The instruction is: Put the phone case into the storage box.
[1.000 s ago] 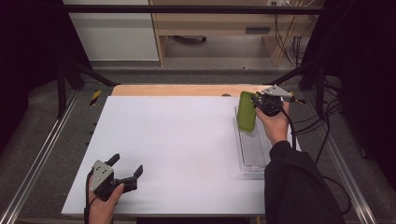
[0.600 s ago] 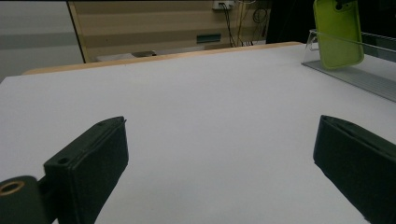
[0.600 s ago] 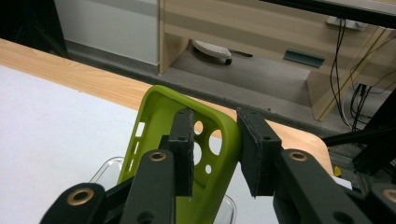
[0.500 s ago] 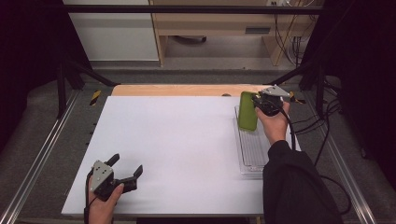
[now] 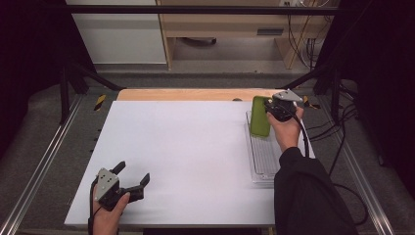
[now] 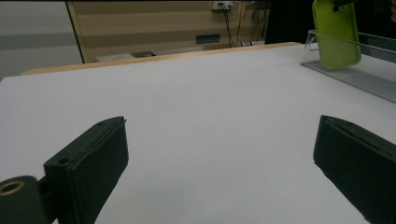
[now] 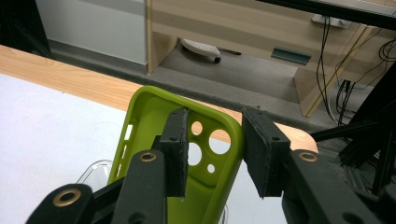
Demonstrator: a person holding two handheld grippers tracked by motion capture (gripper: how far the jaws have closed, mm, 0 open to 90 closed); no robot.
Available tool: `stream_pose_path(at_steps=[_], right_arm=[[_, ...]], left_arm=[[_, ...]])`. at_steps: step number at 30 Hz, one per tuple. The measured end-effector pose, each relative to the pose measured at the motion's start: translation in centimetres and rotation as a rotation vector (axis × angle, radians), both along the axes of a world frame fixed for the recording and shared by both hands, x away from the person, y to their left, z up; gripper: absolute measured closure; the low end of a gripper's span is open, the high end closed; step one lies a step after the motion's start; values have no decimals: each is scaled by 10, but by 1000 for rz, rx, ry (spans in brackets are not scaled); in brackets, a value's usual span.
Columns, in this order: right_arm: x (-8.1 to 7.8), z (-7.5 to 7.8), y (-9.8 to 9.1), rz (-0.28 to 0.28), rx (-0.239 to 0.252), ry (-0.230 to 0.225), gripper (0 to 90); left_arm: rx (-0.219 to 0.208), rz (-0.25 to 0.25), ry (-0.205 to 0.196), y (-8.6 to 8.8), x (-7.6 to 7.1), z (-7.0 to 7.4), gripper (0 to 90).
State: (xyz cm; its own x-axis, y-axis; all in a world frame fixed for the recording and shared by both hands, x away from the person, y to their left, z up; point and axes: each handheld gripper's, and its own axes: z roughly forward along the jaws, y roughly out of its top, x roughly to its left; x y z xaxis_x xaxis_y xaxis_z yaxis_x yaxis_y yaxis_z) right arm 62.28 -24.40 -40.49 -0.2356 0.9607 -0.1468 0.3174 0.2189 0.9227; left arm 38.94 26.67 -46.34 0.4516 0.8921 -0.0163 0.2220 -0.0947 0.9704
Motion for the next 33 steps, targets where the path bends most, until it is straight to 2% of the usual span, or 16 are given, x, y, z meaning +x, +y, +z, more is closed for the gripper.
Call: stream_pose_path(at_steps=[18,33], right_arm=[[4,-4,9,-20,-14,13,628],[5,-5,13,-35,-1,8,615]], left_arm=[[5,-2,-6,-2,0,1,27],[11,-11,-3,-5,-1,0,28]])
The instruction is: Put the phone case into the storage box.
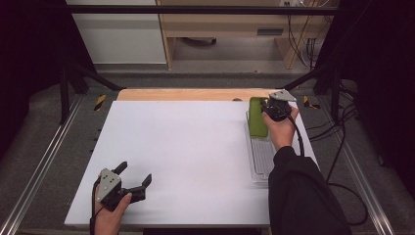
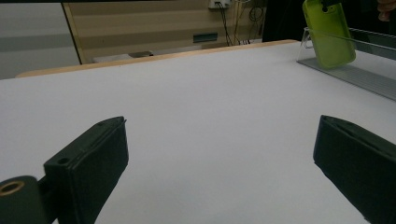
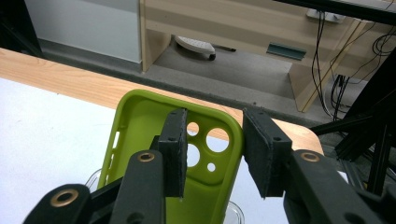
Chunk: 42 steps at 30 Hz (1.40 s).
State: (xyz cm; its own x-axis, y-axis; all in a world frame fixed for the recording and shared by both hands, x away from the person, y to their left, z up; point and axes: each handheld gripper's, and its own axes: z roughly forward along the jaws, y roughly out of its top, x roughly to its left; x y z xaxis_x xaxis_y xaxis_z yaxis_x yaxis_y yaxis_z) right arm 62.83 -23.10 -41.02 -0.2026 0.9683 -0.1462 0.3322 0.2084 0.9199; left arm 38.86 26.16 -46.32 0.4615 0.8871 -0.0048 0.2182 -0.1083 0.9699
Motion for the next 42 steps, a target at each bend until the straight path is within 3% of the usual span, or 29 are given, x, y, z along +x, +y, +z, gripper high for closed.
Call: stream_pose_path(at_steps=[22,31,42], right_arm=[[0,2,-1,-5,8,-10,597],[3,15,7,18,-14,-22,589],[2,16,4,10,-12,-23,582]], left_arm=[[1,-2,-1,0,0,0,28],[-1,-1,-4,0,0,1,27],[-1,-2,-5,0,0,1,28]])
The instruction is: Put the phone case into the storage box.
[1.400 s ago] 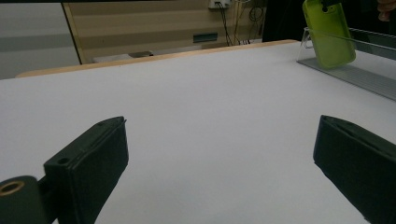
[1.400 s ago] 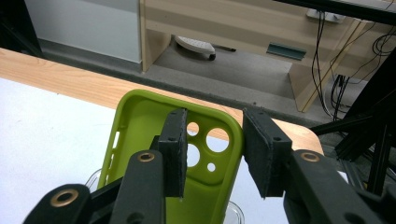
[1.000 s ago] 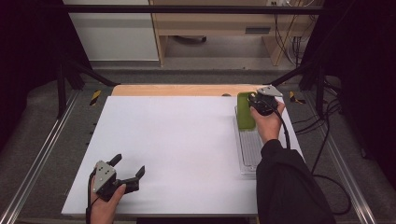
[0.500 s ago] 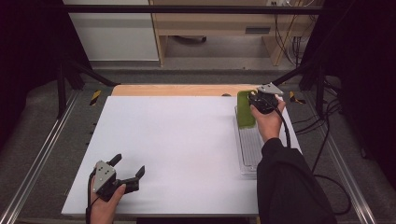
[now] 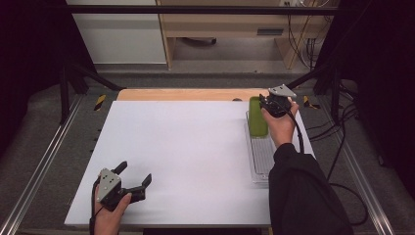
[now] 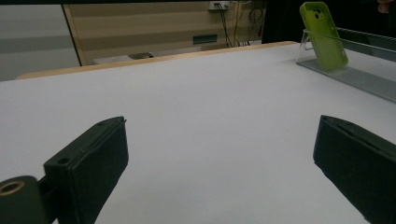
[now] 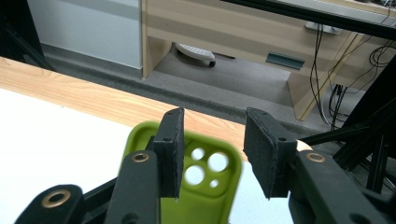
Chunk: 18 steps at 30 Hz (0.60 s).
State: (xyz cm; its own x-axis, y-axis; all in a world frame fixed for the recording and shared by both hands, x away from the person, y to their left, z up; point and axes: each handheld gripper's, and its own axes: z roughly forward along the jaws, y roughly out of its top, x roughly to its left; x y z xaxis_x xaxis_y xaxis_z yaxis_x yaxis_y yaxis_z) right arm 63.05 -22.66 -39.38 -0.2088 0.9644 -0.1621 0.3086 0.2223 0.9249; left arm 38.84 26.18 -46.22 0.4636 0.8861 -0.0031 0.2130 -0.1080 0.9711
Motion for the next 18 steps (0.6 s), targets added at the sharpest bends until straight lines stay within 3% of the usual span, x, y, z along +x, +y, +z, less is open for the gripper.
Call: stream_pose_path(at_steps=[9,18], right_arm=[[-2,4,-3,-4,9,-6,555],[-6,8,0,8,36,7,465]], left_arm=[[1,-1,1,0,0,0,28],[1,-2,1,0,0,0,27]])
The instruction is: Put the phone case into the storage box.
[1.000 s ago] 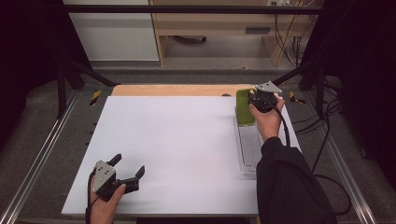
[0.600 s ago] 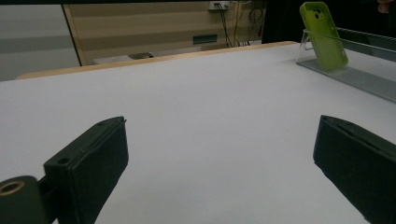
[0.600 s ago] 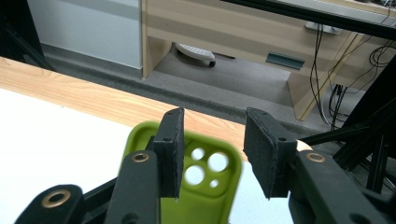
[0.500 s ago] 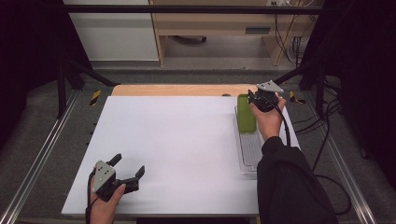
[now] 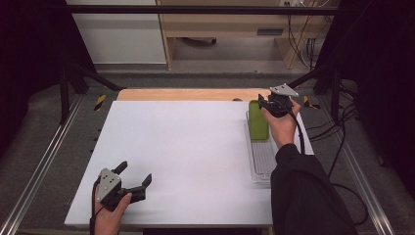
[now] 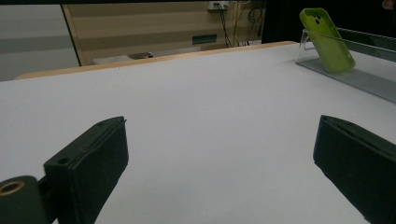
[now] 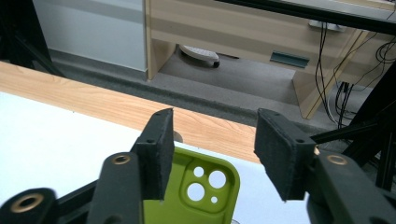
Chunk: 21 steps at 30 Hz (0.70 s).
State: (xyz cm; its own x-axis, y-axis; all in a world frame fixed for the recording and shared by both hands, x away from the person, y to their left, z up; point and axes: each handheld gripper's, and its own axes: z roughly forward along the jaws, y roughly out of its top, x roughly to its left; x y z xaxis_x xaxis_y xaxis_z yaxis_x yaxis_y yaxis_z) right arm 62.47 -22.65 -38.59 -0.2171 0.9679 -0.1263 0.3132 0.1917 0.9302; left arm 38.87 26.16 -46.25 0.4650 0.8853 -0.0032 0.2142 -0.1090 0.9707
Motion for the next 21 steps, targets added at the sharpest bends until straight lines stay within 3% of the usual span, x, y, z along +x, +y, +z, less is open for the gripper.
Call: stream_pose_path(at_steps=[9,13,21], right_arm=[[-3,8,-4,-21,64,24,321],[-3,16,-5,-16,76,51,268],[-8,28,0,6,96,61,196]], left_arm=[[5,-1,1,0,0,0,27],[1,2,-1,0,0,0,27],[-2,6,-2,1,0,0,28]])
